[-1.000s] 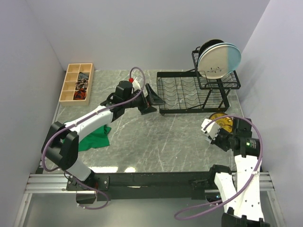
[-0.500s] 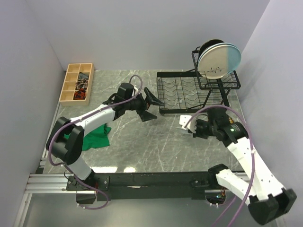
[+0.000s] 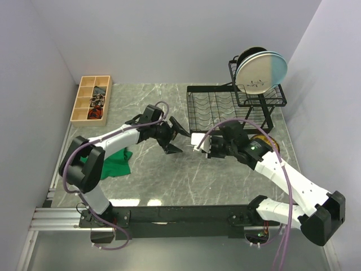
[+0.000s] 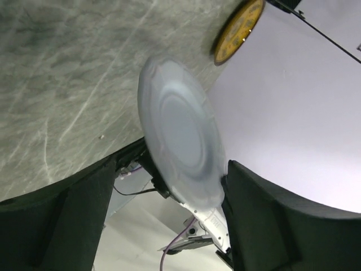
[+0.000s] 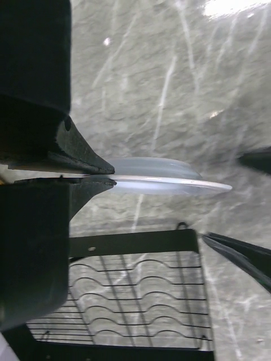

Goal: Load the plates into the dish rack
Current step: Pass the plate from the right arm to the left

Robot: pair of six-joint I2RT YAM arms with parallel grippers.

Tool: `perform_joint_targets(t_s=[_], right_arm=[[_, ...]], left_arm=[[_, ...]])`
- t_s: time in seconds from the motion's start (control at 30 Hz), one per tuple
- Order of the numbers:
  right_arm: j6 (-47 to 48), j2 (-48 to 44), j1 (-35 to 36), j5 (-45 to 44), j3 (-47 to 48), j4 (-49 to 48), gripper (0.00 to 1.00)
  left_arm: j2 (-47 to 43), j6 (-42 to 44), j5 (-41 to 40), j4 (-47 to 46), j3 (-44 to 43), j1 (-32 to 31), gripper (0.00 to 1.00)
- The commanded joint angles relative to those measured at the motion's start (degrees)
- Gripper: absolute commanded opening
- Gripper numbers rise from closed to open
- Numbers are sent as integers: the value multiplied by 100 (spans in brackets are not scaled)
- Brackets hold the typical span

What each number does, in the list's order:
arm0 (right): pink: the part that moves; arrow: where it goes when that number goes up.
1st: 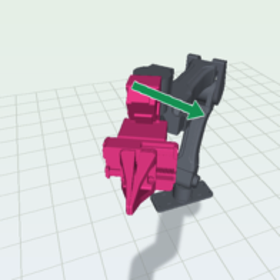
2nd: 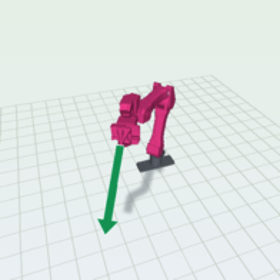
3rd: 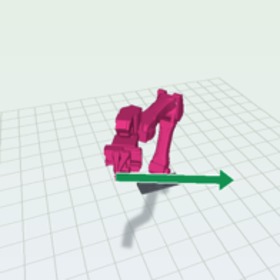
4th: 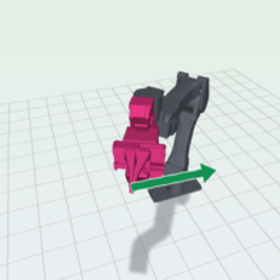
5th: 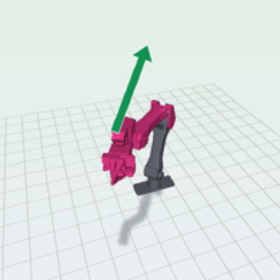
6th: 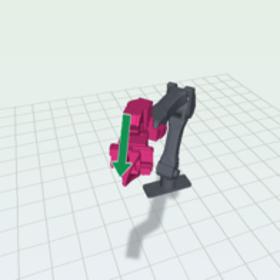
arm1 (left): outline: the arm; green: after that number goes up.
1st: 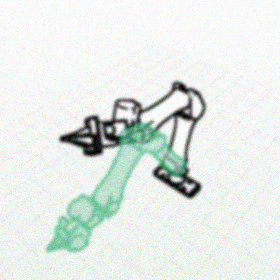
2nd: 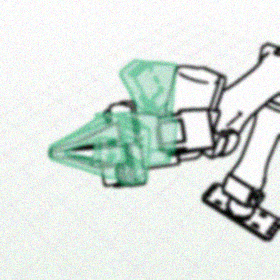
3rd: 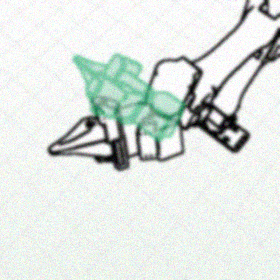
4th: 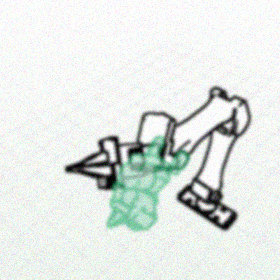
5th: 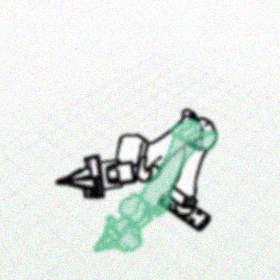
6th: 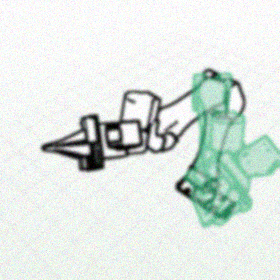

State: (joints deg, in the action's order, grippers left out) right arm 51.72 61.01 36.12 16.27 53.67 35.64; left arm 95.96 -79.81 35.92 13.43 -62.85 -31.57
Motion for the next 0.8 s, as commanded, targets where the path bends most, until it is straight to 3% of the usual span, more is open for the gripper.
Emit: perform_joint_targets(t_s=[0.0, 0.13, 0.2, 0.27, 0.37, 0.4, 0.43, 0.47, 0.53, 0.57, 0.67, 0.77], right_arm=[[-294, 68, 316, -177, 425, -935, 0], [-505, 165, 492, -291, 425, -1155, 0], [-584, 218, 589, -318, 434, -1191, 0], [-672, 244, 668, -326, 443, -1182, 0], [-786, 244, 739, -195, 495, -972, 0], [-830, 244, 739, -21, 530, -884, 0], [-883, 236, 730, 94, 600, -683, 5], [-927, 201, 730, 182, 618, -611, 26], [-1093, 104, 730, 498, 688, -427, 46], [-1138, 78, 730, 622, 741, -356, 67], [-1506, 156, 686, 947, 1136, -40, 88], [-2164, 428, 371, 1456, 1715, 197, 93]], left_arm=[[273, -166, -94, -165, -183, 2, 75], [353, -202, 20, -402, -219, 37, 53], [336, -202, 108, -656, -140, 107, 33], [265, -202, 178, -833, -35, 177, 26], [55, 114, 56, -895, 45, 327, 10], [-42, 445, 55, -886, 19, 414, 1], [-86, 614, 55, -816, -8, 441, 1], [-121, 807, 55, -755, -25, 476, 1], [-192, 1536, -76, -327, -218, 547, 1], [-201, 1834, -164, -158, -323, 538, 1], [-280, 3056, -480, 438, -693, 529, 1], [-508, 4251, -902, 712, -922, 529, 1]])
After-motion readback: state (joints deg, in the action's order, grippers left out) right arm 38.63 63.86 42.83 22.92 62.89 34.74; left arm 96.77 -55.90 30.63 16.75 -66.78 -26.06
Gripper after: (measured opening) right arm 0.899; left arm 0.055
